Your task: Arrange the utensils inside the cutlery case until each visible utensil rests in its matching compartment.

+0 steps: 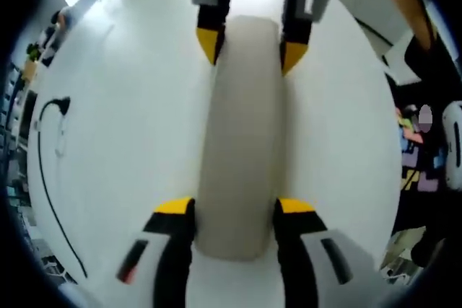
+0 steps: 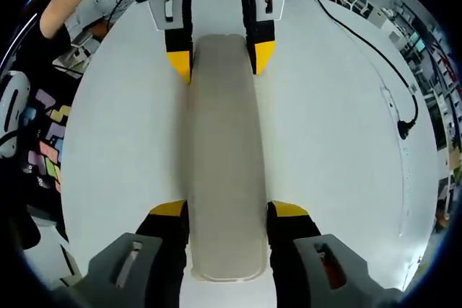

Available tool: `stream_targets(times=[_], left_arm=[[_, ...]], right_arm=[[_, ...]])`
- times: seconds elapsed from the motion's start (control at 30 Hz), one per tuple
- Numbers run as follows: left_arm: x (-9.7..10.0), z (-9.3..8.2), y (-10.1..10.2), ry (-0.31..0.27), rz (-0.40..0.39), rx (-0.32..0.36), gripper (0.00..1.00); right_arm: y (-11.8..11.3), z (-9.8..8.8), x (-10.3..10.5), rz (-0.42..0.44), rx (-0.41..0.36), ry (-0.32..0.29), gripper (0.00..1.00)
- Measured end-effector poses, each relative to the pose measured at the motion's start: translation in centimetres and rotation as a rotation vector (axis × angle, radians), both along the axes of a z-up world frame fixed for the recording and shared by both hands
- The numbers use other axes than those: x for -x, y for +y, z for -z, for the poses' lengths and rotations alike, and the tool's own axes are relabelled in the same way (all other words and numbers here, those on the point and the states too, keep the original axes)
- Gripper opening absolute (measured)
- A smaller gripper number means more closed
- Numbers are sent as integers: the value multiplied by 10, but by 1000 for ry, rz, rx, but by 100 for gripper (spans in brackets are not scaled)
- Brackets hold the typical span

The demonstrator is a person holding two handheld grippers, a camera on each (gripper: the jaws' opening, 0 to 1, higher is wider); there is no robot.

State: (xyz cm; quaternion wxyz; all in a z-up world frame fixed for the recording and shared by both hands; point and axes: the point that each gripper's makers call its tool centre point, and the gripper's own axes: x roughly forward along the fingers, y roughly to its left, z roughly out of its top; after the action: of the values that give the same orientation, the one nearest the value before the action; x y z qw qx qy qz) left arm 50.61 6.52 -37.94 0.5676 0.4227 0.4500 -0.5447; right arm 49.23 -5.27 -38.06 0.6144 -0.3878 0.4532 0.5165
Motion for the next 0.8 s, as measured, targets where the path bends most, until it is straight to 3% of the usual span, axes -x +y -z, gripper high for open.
stream_targets(times=[0.07,0.17,0.43,0.53,0.63,0.73,0.8], left_arm=[[0,0,0,1,-5,-4,47],[0,0,-1,1,-20,-16,47],[0,-1,-1,1,-28,46,47],[0,-2,-2,27,-42,60,48],[1,-1,3,29,-44,30,59],[-4,-4,6,-19,-23,33,70],[-5,-8,5,-20,-36,62,80]], right_arm=[[3,0,1,-56,7,1,44],[3,0,0,-64,7,-1,44],[1,-1,-2,-22,-34,2,45],[-1,-1,-3,-22,-36,-10,47],[-6,-5,-2,-7,-49,-14,55],[-11,-16,-9,-7,-86,-85,64],[-14,-24,-10,-1,-126,-124,68]])
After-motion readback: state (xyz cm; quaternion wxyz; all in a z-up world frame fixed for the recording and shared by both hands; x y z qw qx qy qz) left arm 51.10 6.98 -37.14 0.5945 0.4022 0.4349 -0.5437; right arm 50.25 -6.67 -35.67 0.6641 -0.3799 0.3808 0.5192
